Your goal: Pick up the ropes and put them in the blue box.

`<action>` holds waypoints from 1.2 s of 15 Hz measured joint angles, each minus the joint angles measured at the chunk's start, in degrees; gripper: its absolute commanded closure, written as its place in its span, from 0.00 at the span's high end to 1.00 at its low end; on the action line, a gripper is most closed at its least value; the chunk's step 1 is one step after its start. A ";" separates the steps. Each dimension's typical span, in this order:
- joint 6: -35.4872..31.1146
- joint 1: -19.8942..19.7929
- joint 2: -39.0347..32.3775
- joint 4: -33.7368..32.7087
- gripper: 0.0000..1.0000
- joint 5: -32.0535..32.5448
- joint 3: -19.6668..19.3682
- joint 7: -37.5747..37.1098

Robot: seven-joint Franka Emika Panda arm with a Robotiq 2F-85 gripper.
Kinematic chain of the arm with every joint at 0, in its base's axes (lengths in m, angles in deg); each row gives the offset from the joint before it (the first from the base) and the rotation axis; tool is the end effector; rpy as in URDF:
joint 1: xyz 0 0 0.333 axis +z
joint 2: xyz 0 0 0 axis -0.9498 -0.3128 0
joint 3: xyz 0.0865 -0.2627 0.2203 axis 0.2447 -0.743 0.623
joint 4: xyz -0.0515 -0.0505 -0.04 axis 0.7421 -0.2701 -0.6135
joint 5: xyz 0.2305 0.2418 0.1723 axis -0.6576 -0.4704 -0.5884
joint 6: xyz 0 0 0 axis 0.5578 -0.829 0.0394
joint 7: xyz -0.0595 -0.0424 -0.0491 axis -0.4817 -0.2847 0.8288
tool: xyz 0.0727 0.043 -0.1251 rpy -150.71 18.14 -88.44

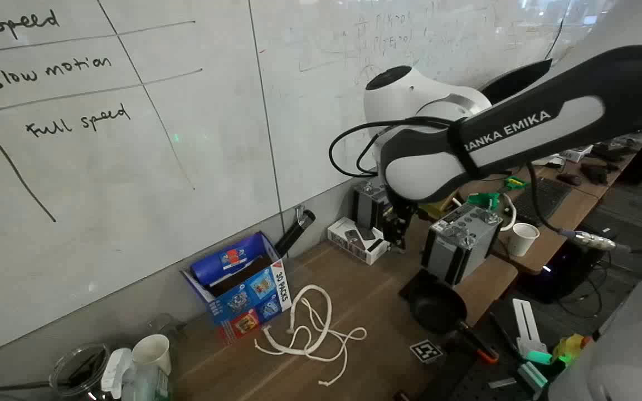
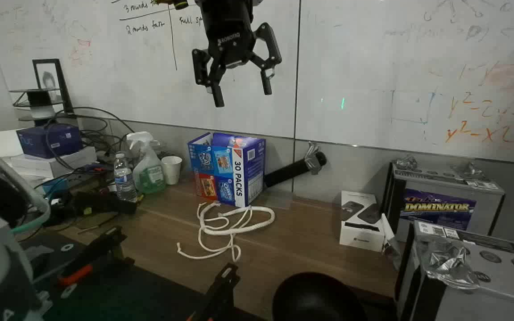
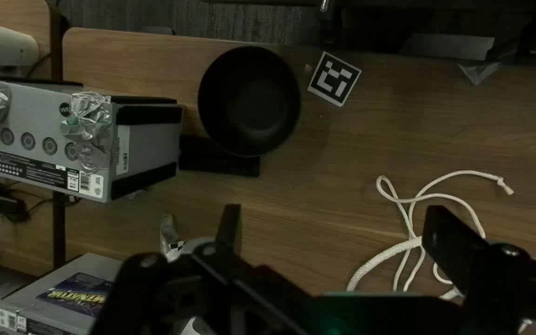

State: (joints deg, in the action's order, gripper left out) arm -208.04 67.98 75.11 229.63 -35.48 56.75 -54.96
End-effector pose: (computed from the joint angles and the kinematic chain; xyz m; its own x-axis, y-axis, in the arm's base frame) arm 0.3523 -0.0175 0.3836 0.9873 0.1080 -0.1163 0.1362 -0.9529 0.2710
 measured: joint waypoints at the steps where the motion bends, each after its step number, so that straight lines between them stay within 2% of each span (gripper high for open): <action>1: -0.01 0.00 0.00 -0.06 1.00 0.00 0.00 0.00; 11: -1.79 0.93 -1.68 1.59 1.00 -0.16 -0.88 0.58; 14: -7.98 2.04 -5.14 4.72 1.00 -0.40 -1.55 1.71; 18: -20.14 2.50 -12.26 8.00 1.00 -0.40 -1.67 1.88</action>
State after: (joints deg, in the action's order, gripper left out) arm -228.18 70.48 62.85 237.64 -35.88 55.07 -53.08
